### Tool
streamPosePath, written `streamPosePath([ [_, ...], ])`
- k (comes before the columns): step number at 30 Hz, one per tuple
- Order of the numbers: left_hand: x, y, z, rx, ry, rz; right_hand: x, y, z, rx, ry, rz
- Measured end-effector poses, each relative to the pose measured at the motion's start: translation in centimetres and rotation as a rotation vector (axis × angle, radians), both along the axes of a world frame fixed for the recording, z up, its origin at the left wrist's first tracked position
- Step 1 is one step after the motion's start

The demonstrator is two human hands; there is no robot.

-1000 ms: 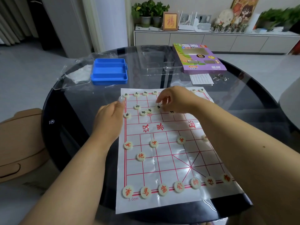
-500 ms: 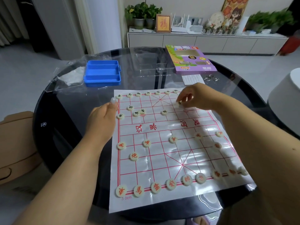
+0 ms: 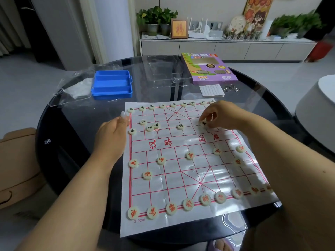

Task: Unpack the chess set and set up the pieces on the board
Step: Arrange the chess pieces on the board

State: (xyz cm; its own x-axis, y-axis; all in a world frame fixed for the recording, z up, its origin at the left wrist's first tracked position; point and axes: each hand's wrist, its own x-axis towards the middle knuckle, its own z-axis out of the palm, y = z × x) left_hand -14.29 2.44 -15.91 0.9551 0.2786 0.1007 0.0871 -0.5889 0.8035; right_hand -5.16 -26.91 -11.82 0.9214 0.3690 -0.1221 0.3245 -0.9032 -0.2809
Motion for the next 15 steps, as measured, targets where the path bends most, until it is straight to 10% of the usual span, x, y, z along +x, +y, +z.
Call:
streamPosePath([
  [15, 0.0, 0.0, 0.1, -0.019, 0.009, 0.013, -1.3, 11.9, -1.1, 0.072, -0.119, 0.243],
])
